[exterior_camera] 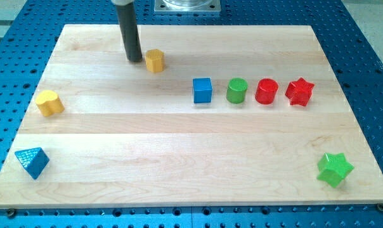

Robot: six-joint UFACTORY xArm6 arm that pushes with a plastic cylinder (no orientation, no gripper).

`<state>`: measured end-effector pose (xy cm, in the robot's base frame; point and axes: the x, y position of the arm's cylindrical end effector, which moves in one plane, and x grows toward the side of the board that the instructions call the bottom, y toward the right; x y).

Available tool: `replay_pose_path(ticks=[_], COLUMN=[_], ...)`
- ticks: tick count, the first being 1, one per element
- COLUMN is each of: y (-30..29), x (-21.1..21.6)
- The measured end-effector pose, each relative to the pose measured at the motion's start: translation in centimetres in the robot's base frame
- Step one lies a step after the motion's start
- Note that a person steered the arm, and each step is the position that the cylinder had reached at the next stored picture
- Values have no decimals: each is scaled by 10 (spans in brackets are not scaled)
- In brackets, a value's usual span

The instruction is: Put the yellow hexagon to the left of the blue cube

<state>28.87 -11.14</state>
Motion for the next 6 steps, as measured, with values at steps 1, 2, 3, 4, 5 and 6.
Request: replay_pose_path(ticks=[1, 2, 3, 4, 5, 6], y=[53, 55, 57, -2, -10, 0], x=[15, 70, 73, 65, 113, 126])
